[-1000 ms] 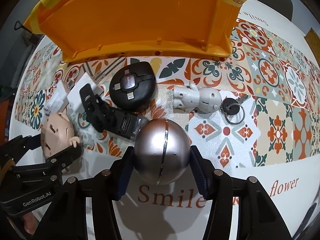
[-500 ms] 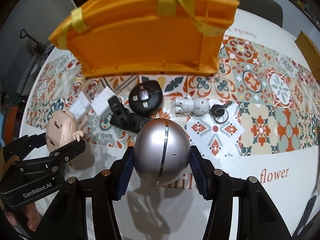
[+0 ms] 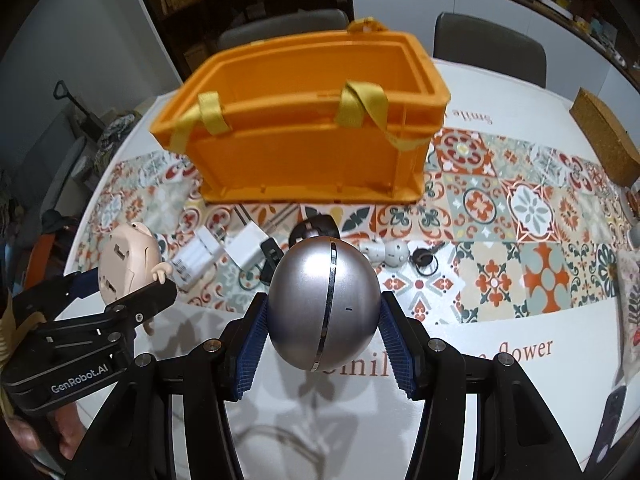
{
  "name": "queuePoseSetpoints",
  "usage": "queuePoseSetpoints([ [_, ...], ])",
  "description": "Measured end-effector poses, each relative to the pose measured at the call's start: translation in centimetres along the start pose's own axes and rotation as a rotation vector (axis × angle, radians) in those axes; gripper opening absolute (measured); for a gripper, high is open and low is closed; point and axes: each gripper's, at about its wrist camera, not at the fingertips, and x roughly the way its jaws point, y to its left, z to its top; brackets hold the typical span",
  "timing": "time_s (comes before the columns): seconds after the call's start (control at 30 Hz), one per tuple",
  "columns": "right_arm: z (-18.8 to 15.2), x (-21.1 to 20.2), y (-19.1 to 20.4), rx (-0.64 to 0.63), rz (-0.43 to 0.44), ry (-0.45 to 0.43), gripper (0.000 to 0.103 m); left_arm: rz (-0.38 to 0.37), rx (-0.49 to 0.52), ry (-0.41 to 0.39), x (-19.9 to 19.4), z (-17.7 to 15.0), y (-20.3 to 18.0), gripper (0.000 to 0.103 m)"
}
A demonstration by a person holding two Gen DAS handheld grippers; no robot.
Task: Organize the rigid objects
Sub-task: 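Lift the beige doll head and silver egg and carry both toward the orange crate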
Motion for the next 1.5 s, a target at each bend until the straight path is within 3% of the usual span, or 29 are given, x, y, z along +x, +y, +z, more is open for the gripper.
queuePoseSetpoints([
  [0.77,2.2,-5.4,2.1,-0.005,0.016,-0.156,0.055,-0.016,0.035,-0.161,-6.0,3.2,0.6,0.074],
  [1.5,8.0,-6.7,2.0,-0.009,0.013,-0.263,0.055,-0.020,0.064,-0.262,-7.6,9.3,0.0,0.074],
])
